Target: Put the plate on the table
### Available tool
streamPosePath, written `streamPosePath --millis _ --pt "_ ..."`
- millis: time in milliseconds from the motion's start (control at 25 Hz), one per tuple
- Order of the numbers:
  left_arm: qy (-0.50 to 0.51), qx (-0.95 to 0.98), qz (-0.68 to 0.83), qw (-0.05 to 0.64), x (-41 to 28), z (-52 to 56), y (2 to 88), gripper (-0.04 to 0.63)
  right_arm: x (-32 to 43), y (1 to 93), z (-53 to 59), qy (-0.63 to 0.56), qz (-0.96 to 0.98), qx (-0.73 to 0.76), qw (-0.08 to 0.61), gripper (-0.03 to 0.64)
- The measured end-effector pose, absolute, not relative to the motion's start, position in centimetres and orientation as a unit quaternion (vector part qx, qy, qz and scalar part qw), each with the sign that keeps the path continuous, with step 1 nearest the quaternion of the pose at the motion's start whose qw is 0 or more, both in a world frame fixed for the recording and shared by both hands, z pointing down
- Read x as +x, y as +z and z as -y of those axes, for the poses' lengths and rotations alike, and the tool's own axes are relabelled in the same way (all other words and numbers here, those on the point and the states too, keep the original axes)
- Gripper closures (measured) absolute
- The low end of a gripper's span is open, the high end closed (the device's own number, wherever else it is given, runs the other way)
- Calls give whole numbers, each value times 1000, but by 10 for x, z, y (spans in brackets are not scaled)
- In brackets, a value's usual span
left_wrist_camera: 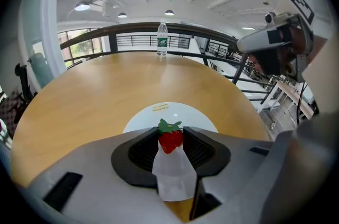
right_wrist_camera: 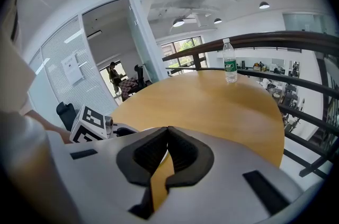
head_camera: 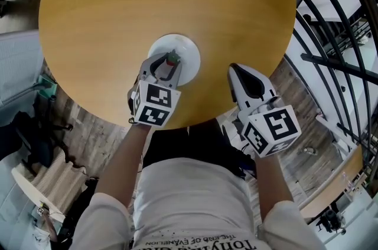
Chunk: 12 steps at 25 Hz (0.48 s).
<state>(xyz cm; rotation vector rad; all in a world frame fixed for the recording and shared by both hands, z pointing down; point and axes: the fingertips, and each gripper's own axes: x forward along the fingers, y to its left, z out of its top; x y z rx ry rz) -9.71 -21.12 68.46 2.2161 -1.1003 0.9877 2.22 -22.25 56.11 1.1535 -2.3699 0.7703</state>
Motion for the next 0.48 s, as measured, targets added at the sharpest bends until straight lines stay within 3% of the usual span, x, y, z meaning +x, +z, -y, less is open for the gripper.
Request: streamPosePath --millis 480 --pt "366 805 401 238 -93 212 690 434 28 560 218 278 846 411 196 597"
